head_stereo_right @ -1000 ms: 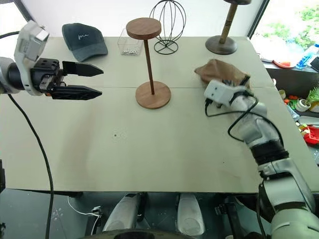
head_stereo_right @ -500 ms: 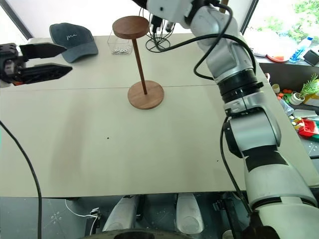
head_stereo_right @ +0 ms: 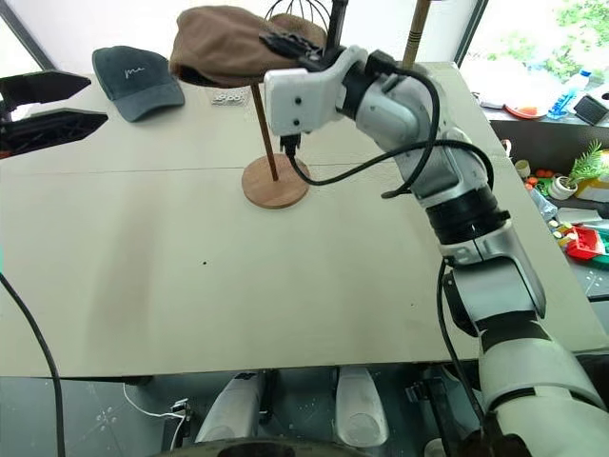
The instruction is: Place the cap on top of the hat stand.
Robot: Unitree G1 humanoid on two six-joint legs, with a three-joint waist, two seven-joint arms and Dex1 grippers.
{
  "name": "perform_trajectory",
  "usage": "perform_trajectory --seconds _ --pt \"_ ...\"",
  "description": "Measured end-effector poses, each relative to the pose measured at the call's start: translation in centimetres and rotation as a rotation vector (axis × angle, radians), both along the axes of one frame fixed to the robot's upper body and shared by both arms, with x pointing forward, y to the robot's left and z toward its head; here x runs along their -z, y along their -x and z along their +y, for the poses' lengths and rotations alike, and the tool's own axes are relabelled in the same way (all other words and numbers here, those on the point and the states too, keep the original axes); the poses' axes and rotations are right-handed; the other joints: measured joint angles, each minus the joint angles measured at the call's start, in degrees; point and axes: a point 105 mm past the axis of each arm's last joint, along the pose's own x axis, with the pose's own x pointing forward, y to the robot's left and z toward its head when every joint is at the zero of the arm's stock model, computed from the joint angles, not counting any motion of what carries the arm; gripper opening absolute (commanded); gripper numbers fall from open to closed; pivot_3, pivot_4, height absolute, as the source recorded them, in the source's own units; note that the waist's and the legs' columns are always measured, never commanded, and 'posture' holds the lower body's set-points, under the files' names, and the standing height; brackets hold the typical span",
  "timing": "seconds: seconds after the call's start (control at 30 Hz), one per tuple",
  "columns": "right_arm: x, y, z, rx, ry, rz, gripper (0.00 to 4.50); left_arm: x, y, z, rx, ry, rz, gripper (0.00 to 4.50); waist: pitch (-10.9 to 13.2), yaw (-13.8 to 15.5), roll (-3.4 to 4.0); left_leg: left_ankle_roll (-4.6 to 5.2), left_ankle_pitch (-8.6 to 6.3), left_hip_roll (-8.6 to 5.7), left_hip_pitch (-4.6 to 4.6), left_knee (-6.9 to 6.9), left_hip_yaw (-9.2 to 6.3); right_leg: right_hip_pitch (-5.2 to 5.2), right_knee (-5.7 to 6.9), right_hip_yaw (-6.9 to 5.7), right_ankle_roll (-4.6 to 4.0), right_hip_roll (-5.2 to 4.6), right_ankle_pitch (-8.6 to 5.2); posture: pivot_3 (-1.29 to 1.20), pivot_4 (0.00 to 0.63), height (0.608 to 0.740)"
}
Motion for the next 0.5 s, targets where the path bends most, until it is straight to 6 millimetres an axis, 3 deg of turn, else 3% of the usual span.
perform_trajectory --seconds 0.27,0.4,0.5 --pt "4.0 -0.4 0.9 0.019 0.049 0.041 0.03 -1.3 -0.2 0.0 -0.003 0.017 -0.052 4.5 -0.01 0.19 -0.02 -0.14 0.09 0.08 0.03 0.0 -0.02 0.03 0.02 0.01 -0.07 0.09 0.03 0.0 0.15 0.74" --pt "5.8 -0.7 0.9 0.031 0.058 0.098 1.64 -0.9 -0.6 -0.3 0.005 0.007 -0.037 4.5 -0.01 0.19 -0.02 -0.16 0.1 0.08 0.02 0.0 -0.02 0.03 0.02 0.01 -0.07 0.08 0.04 0.0 0.15 0.74" --pt "6.2 -0.7 0.8 0.036 0.068 0.115 3.15 -0.9 -0.6 -0.4 0.014 0.004 -0.043 4.5 -0.01 0.15 -0.02 -0.17 0.11 0.08 0.02 0.0 -0.02 0.02 0.03 0.01 -0.07 0.08 0.04 0.0 0.15 0.74"
